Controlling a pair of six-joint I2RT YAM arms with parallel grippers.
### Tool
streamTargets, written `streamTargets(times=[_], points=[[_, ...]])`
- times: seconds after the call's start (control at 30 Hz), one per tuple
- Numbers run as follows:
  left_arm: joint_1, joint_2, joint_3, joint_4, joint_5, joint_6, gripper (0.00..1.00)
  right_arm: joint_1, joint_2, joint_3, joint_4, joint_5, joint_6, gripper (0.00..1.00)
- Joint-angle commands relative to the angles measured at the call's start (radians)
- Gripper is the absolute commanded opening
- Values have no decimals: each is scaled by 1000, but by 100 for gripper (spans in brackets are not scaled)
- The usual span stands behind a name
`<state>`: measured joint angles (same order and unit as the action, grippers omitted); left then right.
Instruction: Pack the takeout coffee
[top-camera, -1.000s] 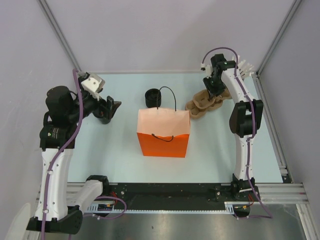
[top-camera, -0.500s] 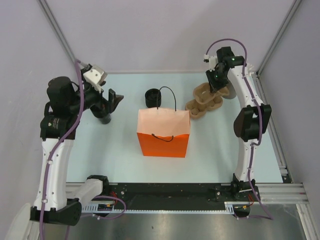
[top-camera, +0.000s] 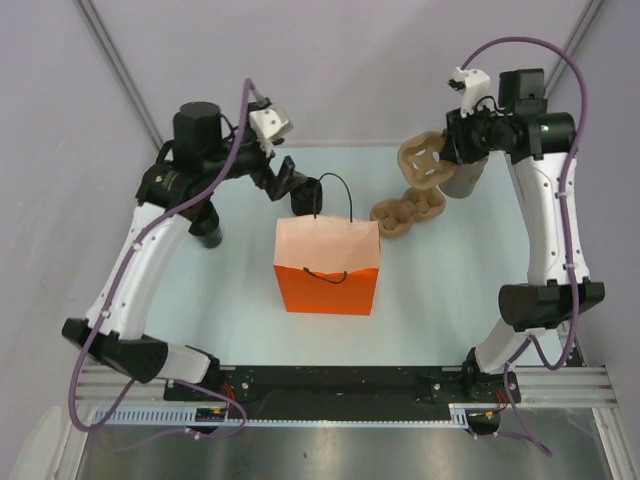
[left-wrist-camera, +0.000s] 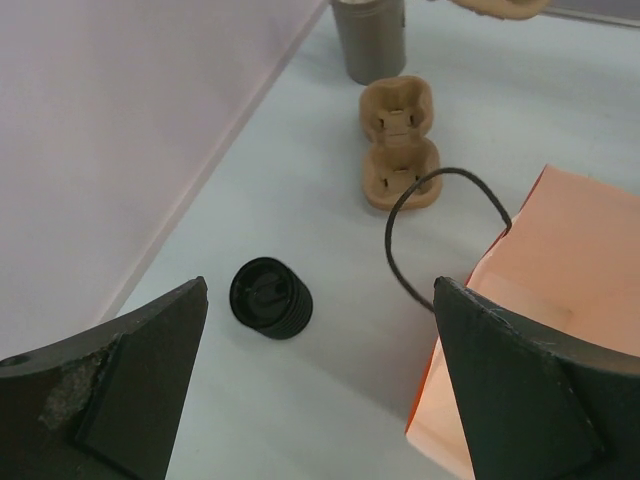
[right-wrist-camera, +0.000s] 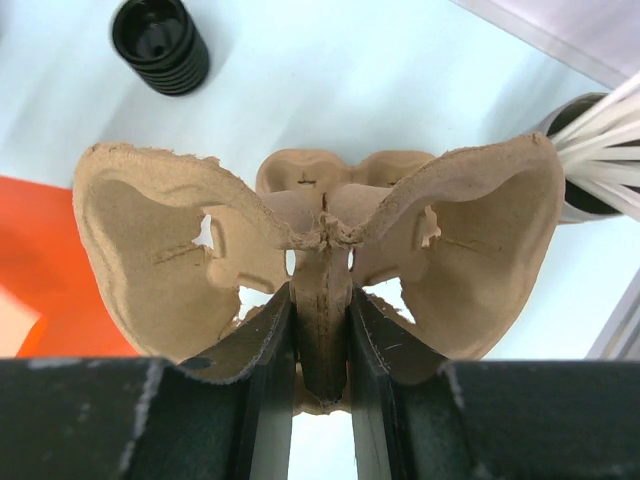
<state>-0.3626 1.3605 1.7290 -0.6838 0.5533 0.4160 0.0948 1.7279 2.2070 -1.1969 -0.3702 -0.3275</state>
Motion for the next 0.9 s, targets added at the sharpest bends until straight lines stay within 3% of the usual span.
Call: streamTargets(times=[0.0,0.3,0.4,0.5,0.53,0.6,0.63,0.73,0.87], points=[[-67,118,112,-39,40,86,100,-38,-114,-33,-43,-113,-36,28],[-137,299,288,-143,106,153,100,-55,-289,-105,-66,-225,-41,28],[-154,325,308,-168,122,159,95,-46,-323,-119,-73,-249,-36,28],[-167,328,308,-184,120,164,73,-32,-344,-135,-73,-256,-36,28],[-170,327,305,-189,119,162,49,-27,-349,-138,-73,-257,-35,28],[-179,328,303,-203,105,158,32,-15,-358,-147,-72,-259,-35,28],[-191,328,302,-206,91,153,17,-12,-360,-150,-72,-259,-35,28],[-223,327,303,-224,24,142,0,-1,-369,-164,-64,-262,-33,28],[-268,328,303,-230,-82,106,0,5,-378,-161,-59,-268,-35,28]])
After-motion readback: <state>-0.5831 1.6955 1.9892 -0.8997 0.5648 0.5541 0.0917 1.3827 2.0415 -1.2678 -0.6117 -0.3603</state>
